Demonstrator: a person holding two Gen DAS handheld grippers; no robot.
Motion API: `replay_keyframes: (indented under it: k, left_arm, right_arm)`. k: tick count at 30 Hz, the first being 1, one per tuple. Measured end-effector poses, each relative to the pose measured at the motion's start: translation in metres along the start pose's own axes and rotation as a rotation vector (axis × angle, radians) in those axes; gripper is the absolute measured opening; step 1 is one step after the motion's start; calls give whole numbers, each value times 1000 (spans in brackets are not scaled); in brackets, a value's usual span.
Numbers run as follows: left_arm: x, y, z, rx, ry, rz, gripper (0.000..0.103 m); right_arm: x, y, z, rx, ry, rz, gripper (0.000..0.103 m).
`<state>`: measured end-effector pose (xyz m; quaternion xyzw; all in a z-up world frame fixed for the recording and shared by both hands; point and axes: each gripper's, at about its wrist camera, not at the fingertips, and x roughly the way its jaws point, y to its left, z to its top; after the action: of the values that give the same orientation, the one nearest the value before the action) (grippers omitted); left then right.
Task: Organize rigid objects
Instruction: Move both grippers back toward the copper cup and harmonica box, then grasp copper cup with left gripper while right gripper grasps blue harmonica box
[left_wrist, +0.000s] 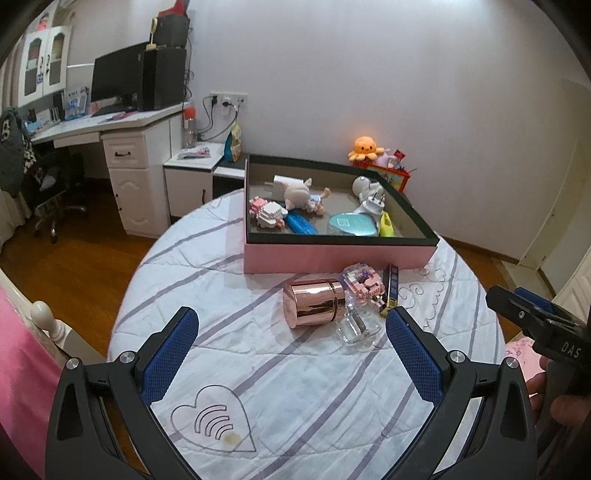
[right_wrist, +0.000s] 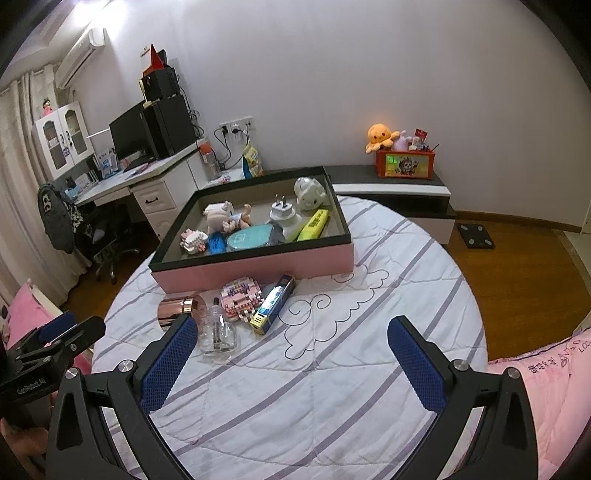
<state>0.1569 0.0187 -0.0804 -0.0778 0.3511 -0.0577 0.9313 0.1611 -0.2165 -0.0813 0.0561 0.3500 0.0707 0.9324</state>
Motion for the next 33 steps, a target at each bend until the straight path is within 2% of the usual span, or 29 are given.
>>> replay_keyframes:
  k: [19, 23, 25, 27, 29, 33]
  left_arm:
    - [101, -5, 0, -22, 142, 8, 103]
    - [119, 0, -4, -28, 172, 16, 103]
    - [121, 4, -4, -40, 161, 12, 103]
    - [122, 7, -4, -29, 153, 40, 103]
    - [128, 10, -5, -19, 179, 57, 103]
    - [128, 12, -4, -15, 177, 48, 102]
  right_arm:
    - [106, -9, -1, 41, 192, -8, 103]
    - [122, -8, -1, 48, 207, -4, 103]
    - [129, -7, 0, 49, 213, -11, 103]
    - [136, -7, -1, 38, 223, -31, 103]
    - [140, -4, -2, 17, 223, -38, 102]
    - [138, 0, -4, -24, 205, -57, 100]
